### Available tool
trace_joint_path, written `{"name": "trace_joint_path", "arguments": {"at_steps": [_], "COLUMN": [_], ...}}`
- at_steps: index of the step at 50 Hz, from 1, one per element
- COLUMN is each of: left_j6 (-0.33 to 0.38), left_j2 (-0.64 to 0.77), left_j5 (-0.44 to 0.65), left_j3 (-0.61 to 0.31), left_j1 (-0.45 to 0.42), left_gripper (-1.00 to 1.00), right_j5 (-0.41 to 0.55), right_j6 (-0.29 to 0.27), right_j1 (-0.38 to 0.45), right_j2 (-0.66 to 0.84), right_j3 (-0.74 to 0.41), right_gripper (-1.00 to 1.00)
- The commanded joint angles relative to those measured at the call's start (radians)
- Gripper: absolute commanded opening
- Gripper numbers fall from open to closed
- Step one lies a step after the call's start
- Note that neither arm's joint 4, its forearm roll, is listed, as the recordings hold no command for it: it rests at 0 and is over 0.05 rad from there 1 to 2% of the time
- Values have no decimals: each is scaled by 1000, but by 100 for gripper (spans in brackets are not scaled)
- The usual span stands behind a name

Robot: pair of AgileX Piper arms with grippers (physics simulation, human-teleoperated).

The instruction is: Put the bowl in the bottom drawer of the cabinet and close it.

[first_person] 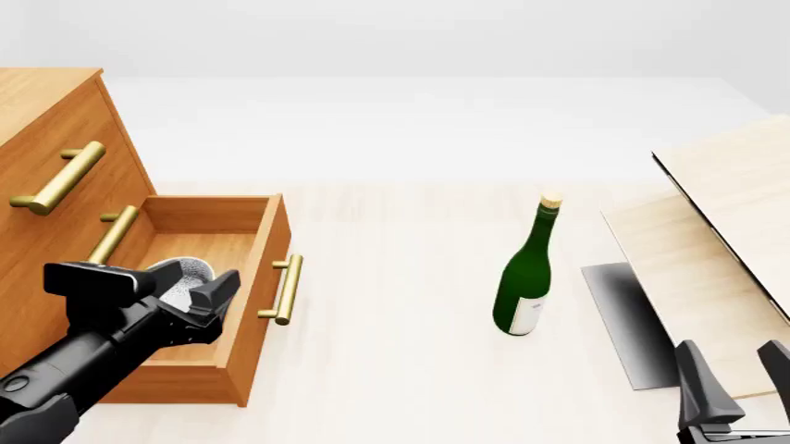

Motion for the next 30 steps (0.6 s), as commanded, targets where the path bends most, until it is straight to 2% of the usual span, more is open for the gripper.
{"name": "trace_joint_path", "arguments": {"at_steps": [1,30], "left_j6": [8,22], "left_j2": [-27,-53], "left_j5": [13,23], "left_j3": [-5,-13], "left_j1": [-48,-194], "left_gripper": [100,100], "right_j5": [0,0], "right_j6": [0,0], "right_j1": [0,0], "right_j2": [0,0], "right_j3": [0,0], "right_gripper": [100,100]}}
